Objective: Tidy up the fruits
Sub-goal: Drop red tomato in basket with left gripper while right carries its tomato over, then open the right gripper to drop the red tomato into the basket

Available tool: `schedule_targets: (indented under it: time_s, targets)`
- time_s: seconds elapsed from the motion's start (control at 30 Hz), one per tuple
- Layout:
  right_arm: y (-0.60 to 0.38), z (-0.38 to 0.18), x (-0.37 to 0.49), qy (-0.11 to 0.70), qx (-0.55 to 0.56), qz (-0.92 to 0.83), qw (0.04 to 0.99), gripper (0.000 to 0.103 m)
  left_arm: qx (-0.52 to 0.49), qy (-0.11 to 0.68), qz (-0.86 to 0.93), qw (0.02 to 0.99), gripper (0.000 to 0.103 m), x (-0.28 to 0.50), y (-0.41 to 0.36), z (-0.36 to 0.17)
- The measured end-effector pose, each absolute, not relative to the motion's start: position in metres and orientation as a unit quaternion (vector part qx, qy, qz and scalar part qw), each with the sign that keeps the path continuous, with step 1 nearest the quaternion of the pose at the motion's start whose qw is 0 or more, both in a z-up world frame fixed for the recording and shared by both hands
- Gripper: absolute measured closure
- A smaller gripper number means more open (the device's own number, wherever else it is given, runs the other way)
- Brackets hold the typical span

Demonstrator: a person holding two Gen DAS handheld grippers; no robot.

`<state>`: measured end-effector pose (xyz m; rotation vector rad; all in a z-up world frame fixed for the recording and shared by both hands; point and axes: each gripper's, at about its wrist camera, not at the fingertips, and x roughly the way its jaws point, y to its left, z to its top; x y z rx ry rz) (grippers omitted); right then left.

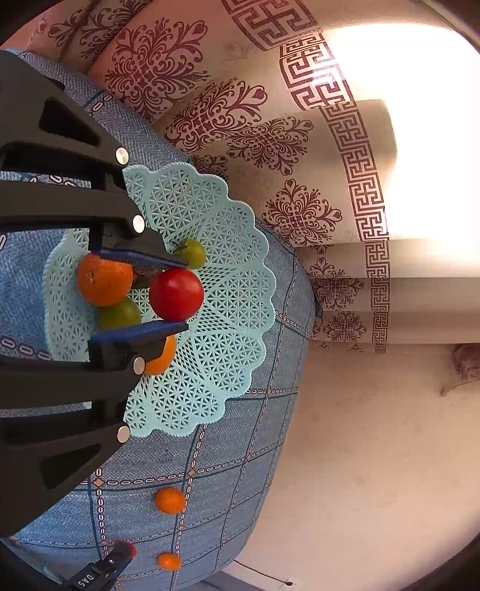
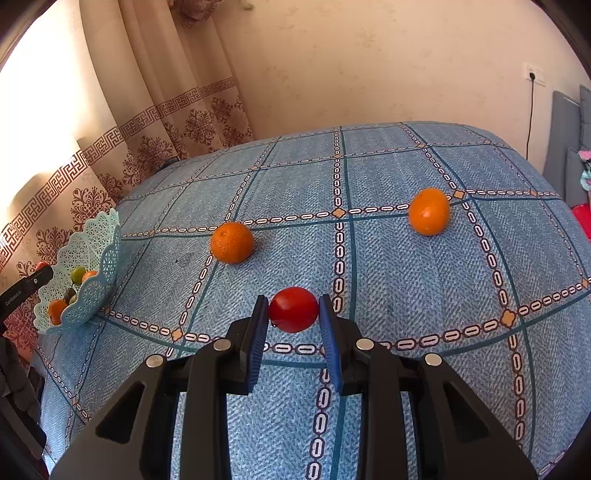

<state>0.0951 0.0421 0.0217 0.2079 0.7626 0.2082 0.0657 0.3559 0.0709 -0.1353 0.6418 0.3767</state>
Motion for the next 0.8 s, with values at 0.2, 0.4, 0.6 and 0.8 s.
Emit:
schedule_targets:
  time_s: [0.2,0.4,0.6,0.8]
  targets:
    - [0.051,0.021,0.094,0.371,0.090,0.105,0.918,0.075,-0.117,0.291,0.225,0.923,0.038,0.056,0.386,0.068]
    - [0.068,0.033,0.091,0.359,0.071,0.125,0.922,0.075,-0.127,0.285,0.252,0.916,0.038,0.051,0.395,0.060]
    - [0.102,0.053,0.092,0.354,0.061,0.166,0.918,0.075,-0.123,0.274,0.263,0.917,0.027,0.047,0.394,0.059]
    - [0.152,0.075,0.098,0.338,0.048,0.209,0.916,0.075,-0.110,0.253,0.280,0.919,0.018,0.038,0.389,0.064]
